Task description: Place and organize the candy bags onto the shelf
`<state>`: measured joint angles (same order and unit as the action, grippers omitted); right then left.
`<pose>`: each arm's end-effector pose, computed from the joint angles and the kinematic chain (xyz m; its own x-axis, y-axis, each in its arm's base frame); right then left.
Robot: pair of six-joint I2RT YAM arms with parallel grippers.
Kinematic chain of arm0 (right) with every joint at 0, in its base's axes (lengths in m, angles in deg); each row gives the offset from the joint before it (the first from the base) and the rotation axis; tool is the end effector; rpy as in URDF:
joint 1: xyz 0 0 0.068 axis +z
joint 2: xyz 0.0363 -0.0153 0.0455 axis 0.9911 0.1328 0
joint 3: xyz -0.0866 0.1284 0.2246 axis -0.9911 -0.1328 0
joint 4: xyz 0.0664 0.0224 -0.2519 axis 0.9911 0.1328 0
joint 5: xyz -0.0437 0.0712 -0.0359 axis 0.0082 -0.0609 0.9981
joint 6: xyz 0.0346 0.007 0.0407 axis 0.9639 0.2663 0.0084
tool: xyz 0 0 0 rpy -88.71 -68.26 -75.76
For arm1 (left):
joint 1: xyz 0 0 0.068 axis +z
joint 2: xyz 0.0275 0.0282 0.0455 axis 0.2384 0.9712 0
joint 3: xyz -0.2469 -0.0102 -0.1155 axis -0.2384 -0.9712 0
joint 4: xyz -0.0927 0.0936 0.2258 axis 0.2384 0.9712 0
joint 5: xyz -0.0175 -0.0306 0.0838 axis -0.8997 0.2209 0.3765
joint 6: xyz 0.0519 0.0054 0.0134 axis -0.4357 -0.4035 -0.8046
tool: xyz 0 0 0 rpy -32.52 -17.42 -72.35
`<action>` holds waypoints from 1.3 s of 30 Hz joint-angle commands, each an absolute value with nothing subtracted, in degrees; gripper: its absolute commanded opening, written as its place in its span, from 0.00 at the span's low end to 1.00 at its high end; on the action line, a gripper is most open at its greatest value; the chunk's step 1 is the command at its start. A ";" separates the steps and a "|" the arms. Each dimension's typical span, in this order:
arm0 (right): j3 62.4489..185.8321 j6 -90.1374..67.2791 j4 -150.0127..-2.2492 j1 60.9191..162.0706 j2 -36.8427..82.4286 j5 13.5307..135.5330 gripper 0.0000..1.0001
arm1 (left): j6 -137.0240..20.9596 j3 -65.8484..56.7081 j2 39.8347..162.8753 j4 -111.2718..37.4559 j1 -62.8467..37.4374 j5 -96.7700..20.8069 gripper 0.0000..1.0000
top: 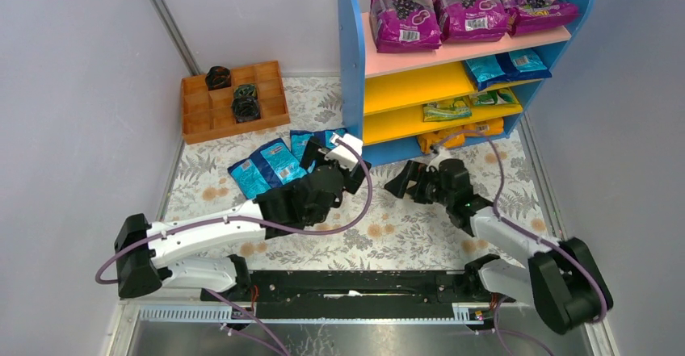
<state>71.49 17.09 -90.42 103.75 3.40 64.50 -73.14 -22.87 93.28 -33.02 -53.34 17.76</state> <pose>0.2021 0.0908 0.1939 -0.6703 0.3294 -0.6650 -0.2647 0.7311 0.6289 0.1272 -0.2340 0.3327 -0.0806 0.2983 -0.9511 0.3520 0.9012 0.2528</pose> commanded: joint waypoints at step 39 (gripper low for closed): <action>66.37 20.74 -117.20 108.40 16.47 62.07 1.00 | -13.77 -58.66 80.77 -22.79 16.69 -41.32 0.54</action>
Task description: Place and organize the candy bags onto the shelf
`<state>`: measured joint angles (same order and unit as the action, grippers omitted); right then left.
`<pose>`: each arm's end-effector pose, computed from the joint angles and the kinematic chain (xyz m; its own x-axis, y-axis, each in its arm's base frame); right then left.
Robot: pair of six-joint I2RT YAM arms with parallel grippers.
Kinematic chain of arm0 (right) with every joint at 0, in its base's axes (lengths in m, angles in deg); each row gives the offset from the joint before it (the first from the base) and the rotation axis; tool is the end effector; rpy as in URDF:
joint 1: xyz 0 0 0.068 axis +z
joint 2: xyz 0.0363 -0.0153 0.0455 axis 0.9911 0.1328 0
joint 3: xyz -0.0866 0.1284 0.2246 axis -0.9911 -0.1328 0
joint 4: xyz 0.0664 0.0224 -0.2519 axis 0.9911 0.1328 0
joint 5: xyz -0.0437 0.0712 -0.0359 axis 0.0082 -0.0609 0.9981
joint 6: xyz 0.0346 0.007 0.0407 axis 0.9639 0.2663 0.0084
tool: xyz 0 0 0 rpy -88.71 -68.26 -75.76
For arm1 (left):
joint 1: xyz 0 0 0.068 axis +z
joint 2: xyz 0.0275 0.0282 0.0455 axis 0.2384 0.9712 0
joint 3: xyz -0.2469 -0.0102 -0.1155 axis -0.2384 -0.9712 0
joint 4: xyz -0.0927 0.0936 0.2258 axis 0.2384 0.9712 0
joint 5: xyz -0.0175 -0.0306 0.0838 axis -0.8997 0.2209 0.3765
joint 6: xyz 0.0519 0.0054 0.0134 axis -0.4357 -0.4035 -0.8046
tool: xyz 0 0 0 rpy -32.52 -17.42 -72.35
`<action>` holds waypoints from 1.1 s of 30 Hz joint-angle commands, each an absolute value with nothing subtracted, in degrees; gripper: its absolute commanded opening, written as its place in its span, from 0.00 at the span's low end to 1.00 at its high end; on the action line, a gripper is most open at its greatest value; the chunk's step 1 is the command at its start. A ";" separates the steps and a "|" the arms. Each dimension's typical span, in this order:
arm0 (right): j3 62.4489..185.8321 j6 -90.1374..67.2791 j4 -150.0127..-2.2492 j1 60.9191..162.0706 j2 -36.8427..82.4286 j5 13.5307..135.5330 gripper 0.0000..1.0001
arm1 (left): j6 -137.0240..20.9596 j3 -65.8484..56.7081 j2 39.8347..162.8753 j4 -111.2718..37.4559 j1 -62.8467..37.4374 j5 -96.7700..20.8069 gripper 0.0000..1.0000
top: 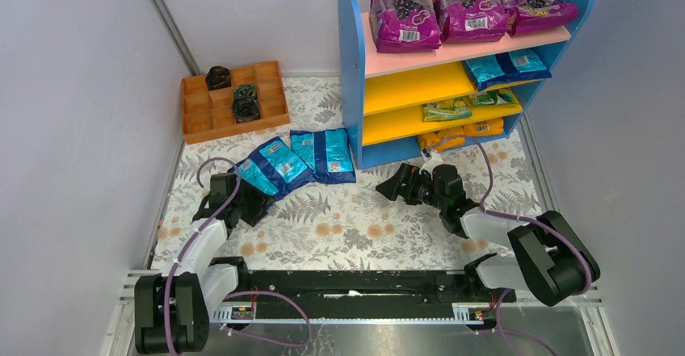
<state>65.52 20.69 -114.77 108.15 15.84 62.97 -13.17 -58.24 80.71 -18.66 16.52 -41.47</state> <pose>0.2046 0.1119 0.1591 -0.6629 0.3389 -0.6676 -0.3524 0.6455 0.6776 0.1673 0.0008 0.1464 -0.5020 -0.8407 -0.2028 -0.6167 0.5124 -0.5976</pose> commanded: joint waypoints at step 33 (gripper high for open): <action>67.90 52.56 -147.71 120.08 36.04 57.86 1.00 | 3.59 -60.91 69.19 -33.67 -16.68 -45.53 0.00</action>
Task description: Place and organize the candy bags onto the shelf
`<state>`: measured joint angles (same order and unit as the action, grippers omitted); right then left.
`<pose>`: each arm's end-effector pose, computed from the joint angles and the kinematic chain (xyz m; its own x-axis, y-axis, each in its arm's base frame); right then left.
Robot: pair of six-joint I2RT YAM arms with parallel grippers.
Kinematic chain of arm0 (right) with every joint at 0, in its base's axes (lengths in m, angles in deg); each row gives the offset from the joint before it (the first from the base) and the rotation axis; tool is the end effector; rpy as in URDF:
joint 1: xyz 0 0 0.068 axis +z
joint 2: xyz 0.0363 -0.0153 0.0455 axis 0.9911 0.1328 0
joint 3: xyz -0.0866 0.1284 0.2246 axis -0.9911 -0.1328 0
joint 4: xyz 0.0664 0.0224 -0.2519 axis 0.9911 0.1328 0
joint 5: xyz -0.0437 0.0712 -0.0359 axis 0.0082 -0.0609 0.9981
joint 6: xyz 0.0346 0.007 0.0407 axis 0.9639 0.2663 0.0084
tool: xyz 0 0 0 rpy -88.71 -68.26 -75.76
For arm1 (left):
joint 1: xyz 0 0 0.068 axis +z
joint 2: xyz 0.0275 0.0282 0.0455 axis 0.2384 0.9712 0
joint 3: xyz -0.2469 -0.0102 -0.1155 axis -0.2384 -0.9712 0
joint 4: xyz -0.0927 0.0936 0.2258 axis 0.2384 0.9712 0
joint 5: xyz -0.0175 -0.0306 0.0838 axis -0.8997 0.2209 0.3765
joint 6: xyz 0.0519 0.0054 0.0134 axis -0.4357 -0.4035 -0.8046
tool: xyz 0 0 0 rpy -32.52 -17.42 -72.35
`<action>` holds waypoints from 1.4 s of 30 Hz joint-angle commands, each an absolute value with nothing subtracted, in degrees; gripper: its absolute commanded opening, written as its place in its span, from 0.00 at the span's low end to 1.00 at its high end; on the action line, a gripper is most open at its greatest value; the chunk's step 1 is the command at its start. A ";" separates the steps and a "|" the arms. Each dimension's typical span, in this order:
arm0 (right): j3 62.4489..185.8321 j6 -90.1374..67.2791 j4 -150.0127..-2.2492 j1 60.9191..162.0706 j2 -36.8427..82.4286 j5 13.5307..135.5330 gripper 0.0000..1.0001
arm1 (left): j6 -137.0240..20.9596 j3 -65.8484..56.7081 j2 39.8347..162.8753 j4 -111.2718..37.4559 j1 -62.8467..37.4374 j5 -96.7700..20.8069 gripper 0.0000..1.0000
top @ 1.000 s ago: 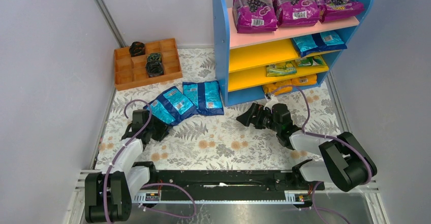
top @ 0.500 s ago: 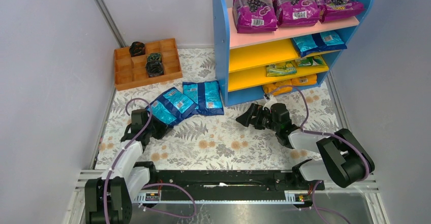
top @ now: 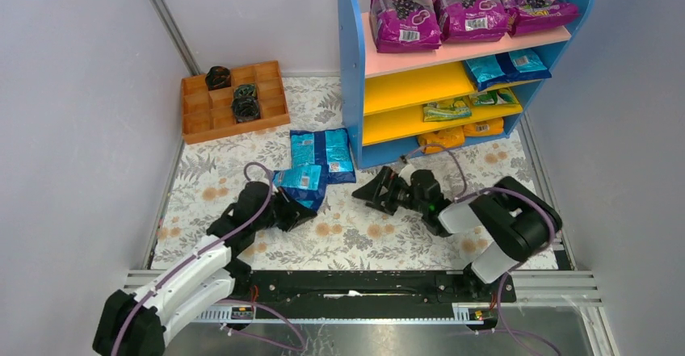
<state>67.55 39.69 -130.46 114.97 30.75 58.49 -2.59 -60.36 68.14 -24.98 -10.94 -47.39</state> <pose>0.2097 0.1512 0.1379 -0.8187 0.3976 -0.4143 -0.2345 0.4271 0.8733 0.1397 -0.0762 0.1753 -0.7798 -0.6066 -0.1545 -0.2441 0.5220 -0.8173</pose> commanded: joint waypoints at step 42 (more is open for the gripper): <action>68.06 58.54 -152.31 132.47 45.29 69.37 0.18 | -20.54 -40.56 74.25 -26.36 -39.51 -36.49 0.82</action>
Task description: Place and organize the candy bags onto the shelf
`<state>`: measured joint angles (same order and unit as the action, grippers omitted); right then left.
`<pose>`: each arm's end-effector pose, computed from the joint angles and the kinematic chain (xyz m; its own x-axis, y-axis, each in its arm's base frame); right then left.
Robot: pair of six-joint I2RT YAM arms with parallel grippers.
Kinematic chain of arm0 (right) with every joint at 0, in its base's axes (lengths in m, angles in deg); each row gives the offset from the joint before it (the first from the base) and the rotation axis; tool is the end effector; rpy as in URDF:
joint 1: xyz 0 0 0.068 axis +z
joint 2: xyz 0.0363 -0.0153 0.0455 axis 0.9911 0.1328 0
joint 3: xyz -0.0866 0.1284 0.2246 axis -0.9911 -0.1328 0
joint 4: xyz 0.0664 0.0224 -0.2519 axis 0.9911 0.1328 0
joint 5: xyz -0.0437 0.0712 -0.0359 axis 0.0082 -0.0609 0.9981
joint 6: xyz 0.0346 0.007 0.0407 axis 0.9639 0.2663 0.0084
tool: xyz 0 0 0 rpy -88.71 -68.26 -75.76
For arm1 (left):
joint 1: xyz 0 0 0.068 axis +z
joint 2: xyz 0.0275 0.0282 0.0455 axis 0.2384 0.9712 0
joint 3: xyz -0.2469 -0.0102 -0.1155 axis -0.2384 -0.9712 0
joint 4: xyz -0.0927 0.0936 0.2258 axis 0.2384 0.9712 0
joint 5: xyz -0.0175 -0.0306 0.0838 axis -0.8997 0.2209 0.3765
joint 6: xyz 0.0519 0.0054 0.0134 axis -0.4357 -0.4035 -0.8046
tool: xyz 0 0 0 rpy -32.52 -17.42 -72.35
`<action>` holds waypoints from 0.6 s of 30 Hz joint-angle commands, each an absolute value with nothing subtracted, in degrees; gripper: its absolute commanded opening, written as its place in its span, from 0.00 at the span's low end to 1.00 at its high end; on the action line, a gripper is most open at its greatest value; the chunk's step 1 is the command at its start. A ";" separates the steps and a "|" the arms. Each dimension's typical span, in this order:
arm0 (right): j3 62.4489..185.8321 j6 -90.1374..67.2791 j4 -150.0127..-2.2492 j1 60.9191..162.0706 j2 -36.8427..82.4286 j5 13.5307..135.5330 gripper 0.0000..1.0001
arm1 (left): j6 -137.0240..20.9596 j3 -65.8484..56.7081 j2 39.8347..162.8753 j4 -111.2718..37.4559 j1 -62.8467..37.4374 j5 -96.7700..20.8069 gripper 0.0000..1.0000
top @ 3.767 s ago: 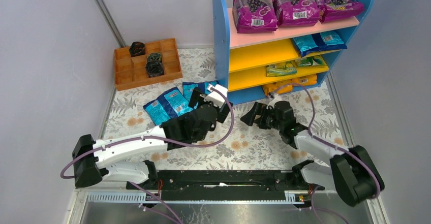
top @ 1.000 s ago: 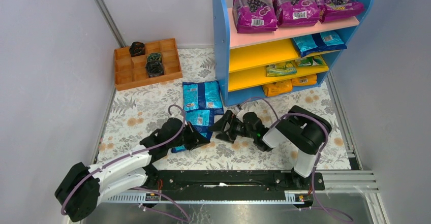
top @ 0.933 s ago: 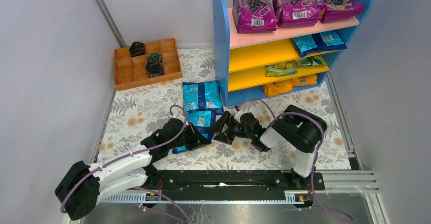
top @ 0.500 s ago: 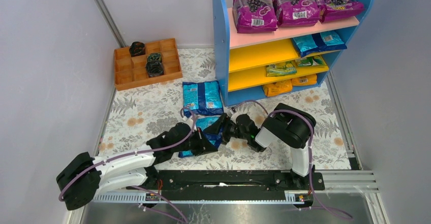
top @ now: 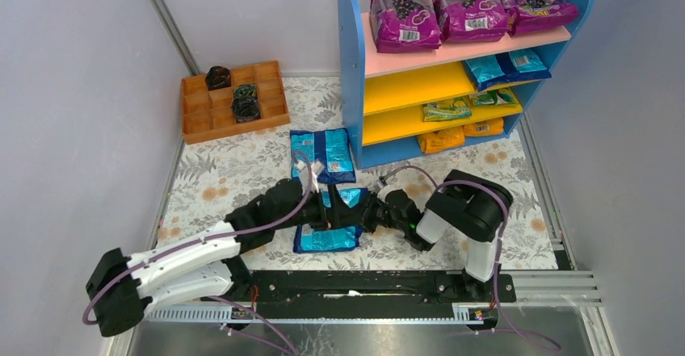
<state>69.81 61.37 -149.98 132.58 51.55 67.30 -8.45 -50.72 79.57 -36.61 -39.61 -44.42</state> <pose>0.1723 0.2213 0.0899 -0.9168 0.3847 -0.1073 0.0035 0.2764 0.9610 0.1156 -0.1707 0.2186 -0.9247 -0.1760 -0.3375 0.2130 0.4957 -0.8420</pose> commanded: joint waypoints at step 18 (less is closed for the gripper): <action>82.13 25.93 -52.84 130.60 -25.98 103.66 0.00 | -60.36 -4.92 81.62 -23.13 -39.38 -4.72 0.91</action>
